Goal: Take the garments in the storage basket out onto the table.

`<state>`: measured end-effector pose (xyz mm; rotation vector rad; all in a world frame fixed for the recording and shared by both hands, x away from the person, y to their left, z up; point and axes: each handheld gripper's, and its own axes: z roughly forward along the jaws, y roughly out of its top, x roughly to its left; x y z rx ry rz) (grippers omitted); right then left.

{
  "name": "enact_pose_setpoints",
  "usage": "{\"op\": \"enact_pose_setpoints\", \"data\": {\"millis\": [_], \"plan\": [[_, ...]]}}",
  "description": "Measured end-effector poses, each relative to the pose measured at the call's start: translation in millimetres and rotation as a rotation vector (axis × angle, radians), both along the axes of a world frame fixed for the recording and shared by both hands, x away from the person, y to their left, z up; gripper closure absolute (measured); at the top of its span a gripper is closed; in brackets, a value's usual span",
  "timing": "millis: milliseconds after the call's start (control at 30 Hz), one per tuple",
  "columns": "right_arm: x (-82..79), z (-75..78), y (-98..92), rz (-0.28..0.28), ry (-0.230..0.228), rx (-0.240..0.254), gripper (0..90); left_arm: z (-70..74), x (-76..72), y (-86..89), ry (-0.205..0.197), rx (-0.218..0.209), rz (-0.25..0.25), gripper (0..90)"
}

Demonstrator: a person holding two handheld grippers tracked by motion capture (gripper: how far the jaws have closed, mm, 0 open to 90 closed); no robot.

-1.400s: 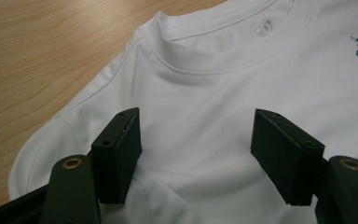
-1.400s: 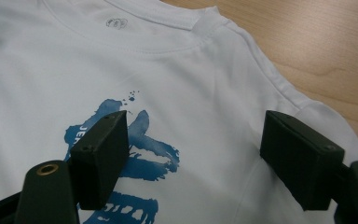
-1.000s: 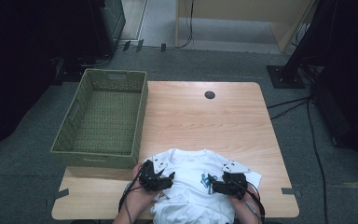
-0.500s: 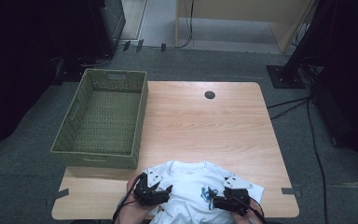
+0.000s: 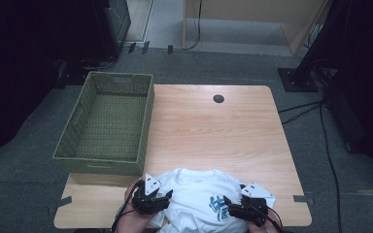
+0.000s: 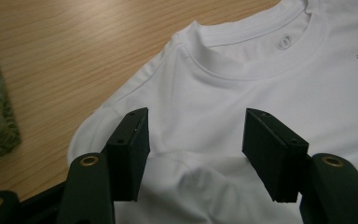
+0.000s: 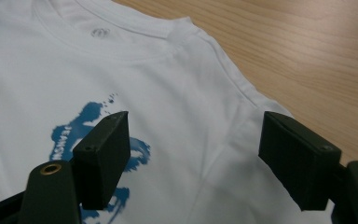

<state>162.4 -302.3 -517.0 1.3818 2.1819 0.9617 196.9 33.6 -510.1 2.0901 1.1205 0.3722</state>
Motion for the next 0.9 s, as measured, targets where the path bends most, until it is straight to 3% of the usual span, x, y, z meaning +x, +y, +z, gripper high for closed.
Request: {"op": "enact_pose_setpoints", "data": {"millis": [100,233,433,500,533,600,633,733,800,900], "plan": [[-3.2,-3.2,-8.8,-0.013,0.022,0.000,25.4,-0.2,-2.5,7.6,0.004,-0.006,0.022,46.0],[-4.0,-7.8,-10.9,-0.018,0.033,-0.016,25.5,-6.1,-5.2,9.6,0.028,0.018,0.033,49.3],[1.2,-10.4,-16.3,-0.027,0.008,-0.025,25.5,-9.3,1.1,7.4,0.017,-0.015,0.020,41.3],[3.6,-10.5,-17.9,-0.037,0.009,-0.021,25.5,-7.6,5.1,5.1,0.036,-0.020,0.027,38.6],[4.9,-10.4,-18.8,-0.037,0.010,-0.023,25.5,-4.8,6.5,4.8,0.028,-0.024,0.029,38.2],[7.5,-10.6,-21.3,-0.043,0.005,-0.025,25.5,5.1,7.4,8.1,-0.028,-0.038,0.044,38.3],[8.0,-10.8,-22.4,-0.049,0.005,-0.019,25.5,9.7,8.3,10.1,-0.026,-0.048,0.052,38.4],[9.2,-11.6,-26.8,-0.058,-0.003,-0.015,25.8,13.9,8.9,12.2,0.004,-0.058,0.061,40.6],[9.7,-11.8,-28.1,-0.062,-0.003,-0.013,25.8,8.9,7.1,9.8,0.040,-0.019,0.048,41.5],[10.8,-12.0,-29.1,-0.067,-0.007,-0.014,25.8,-0.4,6.2,4.7,0.072,0.004,0.043,41.6]]}}
